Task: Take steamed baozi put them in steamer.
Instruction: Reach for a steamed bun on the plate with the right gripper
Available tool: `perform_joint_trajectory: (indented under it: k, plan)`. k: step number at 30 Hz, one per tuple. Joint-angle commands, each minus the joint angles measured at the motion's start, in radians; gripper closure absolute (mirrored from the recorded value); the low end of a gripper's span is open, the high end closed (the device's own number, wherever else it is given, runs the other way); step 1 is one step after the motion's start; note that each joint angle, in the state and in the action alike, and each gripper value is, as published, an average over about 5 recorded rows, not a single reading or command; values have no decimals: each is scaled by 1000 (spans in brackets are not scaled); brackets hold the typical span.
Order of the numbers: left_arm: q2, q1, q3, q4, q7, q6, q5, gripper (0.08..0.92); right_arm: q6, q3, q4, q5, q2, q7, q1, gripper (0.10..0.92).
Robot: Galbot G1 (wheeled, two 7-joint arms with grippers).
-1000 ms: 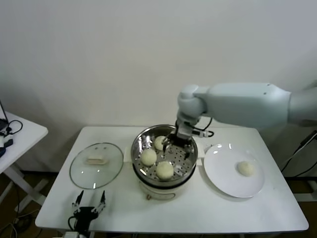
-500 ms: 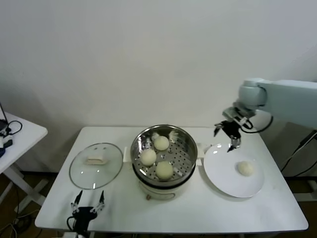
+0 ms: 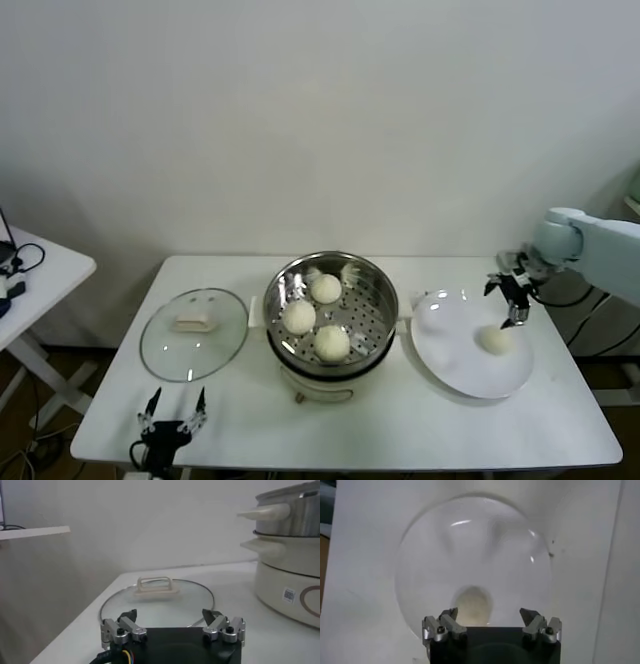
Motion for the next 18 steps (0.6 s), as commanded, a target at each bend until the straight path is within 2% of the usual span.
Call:
perform_joint_trajectory:
  k: [1, 18]
  plan:
    - [-3, 4, -1, 3, -1, -2, 5, 177, -28, 199, -108, -109, -37, 14, -248, 203]
    - [-11, 3, -1, 11, -3, -2, 20, 177, -2, 314, -178, -148, 21, 24, -341, 203]
